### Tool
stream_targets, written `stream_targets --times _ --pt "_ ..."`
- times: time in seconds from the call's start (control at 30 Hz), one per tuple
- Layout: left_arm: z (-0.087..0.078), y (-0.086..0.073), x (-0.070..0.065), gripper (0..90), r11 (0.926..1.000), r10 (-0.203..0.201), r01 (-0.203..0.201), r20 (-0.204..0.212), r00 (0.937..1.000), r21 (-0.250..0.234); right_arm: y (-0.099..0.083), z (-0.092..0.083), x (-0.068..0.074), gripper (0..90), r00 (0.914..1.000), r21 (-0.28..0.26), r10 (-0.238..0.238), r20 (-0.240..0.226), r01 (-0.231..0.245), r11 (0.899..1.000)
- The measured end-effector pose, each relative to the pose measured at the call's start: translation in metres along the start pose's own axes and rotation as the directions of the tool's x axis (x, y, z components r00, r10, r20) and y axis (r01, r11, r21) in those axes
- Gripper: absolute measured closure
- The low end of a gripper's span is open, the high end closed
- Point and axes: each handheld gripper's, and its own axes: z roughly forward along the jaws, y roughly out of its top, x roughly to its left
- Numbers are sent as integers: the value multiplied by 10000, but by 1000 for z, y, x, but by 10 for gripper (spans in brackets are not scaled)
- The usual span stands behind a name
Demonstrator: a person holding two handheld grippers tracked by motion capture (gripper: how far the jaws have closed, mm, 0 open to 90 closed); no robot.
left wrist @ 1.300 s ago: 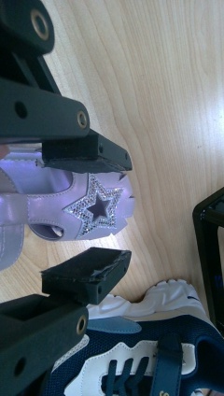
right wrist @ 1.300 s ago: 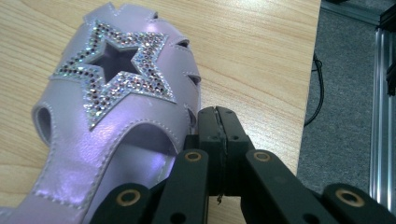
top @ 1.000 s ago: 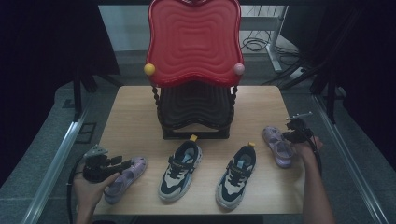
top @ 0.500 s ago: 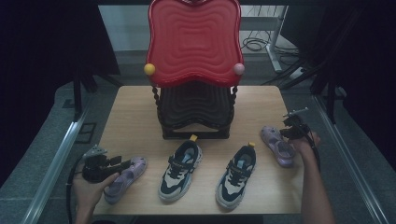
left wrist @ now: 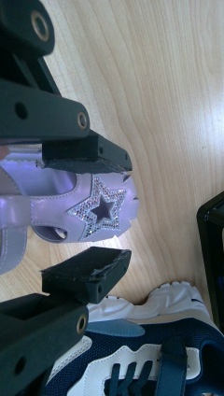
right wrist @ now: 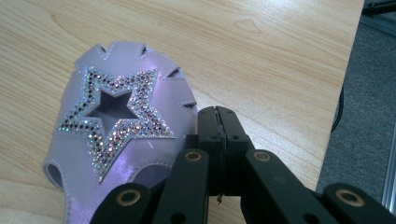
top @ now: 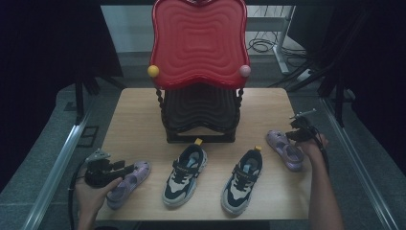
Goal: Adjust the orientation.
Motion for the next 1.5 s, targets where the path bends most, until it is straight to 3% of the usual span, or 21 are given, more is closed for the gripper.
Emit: stream_targets --times 0.43,0.63,0.73,0.9,1.07,1.1,1.13,1.2,1.27,1.3,1.4,1.5 --pt "-2 0 2 510 10000 -42 42 -33 10000 -71 1 -5 0 900 9999 -225 116 96 -114 9997" --pt "-3 -1 4 510 9997 -131 130 -61 9999 -189 -6 -24 -3 900 9981 -991 514 324 -480 9939" --pt "-4 -1 8 510 9995 -171 170 -40 9998 -263 -14 -41 0 900 9971 -1683 716 260 -662 9835" --pt "-5 -1 11 510 9991 -269 269 -7 9996 -338 -24 -57 6 900 9968 -2161 786 142 -737 9736" --pt "-8 0 13 509 9987 -277 278 32 9996 -420 -45 -78 17 900 9950 -2855 972 -216 -993 9532" --pt "-8 0 13 508 9987 -277 278 32 9996 -420 -45 -78 17 900 9950 -2855 972 -216 -993 9532" --pt "-8 1 13 508 9985 -295 298 70 9995 -456 -53 -84 21 900 9936 -3079 1054 -394 -1124 9448" --pt "-9 1 12 508 9986 -277 280 77 9996 -439 -56 -86 23 900 9930 -3139 1090 -447 -1176 9421" --pt "-10 1 12 507 9985 -264 267 73 9996 -469 -69 -93 30 900 9919 -3397 1156 -520 -1264 9320" --pt "-10 1 12 507 9985 -264 267 73 9996 -469 -69 -93 30 900 9919 -3397 1156 -520 -1264 9320" --pt "-12 1 13 507 9983 -259 261 50 9997 -525 -85 -97 39 881 9893 -3710 1204 -826 -1426 9176" --pt "-12 1 13 507 9984 -278 279 34 9996 -501 -93 -96 42 875 9883 -3779 1233 -900 -1485 9139"
